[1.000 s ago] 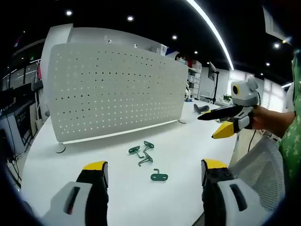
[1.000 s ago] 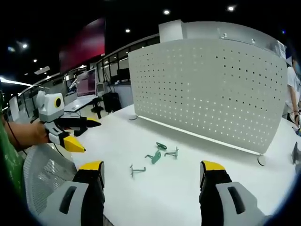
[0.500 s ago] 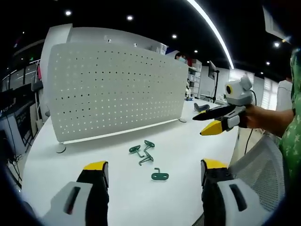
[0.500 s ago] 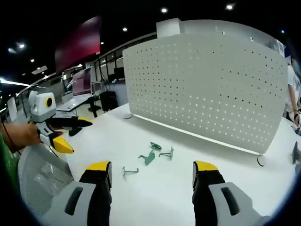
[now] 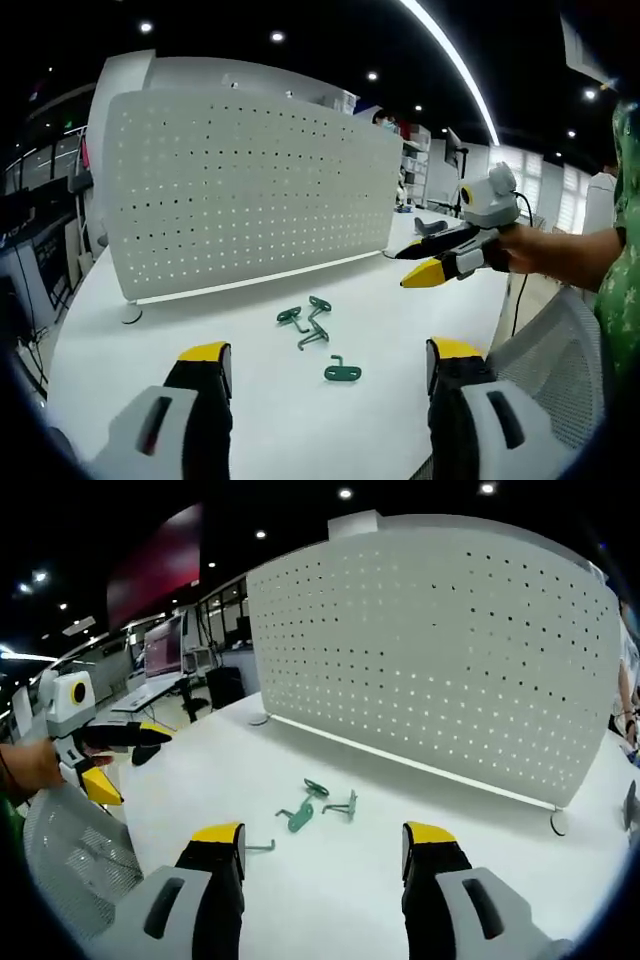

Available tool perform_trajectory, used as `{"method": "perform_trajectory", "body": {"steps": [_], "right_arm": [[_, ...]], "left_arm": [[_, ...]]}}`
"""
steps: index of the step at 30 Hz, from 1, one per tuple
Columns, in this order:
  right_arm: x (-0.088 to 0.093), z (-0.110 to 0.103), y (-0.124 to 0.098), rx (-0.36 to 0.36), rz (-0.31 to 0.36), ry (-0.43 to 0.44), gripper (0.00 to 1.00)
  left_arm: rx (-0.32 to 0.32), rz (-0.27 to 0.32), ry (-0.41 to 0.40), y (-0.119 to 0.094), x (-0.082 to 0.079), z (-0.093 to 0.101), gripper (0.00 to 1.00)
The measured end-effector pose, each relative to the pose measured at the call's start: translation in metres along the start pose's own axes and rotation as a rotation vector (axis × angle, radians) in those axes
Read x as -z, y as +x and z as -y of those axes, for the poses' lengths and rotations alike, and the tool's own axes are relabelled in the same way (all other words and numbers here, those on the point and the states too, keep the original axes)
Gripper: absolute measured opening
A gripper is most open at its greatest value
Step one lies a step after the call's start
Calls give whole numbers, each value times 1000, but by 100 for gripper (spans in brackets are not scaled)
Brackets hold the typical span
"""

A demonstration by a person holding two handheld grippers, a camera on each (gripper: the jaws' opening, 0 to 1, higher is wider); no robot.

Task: Insert the hook assembly into the mounting plate slot until the hook locks in place.

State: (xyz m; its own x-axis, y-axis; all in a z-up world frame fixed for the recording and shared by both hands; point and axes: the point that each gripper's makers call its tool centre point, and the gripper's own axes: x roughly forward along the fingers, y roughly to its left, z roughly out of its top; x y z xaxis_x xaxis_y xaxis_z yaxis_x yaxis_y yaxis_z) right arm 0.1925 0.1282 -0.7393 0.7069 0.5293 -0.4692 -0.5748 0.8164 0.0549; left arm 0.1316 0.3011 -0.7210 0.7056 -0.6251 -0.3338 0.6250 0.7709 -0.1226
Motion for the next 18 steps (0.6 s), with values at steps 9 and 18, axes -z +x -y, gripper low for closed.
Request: {"method": "perform_trajectory", "body": {"steps": [9, 18], "right_arm": [[5, 5, 26, -10, -39, -16, 60], [10, 10, 53, -18, -79, -49, 54]], "left_arm": [[-1, -8, -2, 1, 2, -1, 81], [-5, -15, -9, 1, 4, -3, 80]]}}
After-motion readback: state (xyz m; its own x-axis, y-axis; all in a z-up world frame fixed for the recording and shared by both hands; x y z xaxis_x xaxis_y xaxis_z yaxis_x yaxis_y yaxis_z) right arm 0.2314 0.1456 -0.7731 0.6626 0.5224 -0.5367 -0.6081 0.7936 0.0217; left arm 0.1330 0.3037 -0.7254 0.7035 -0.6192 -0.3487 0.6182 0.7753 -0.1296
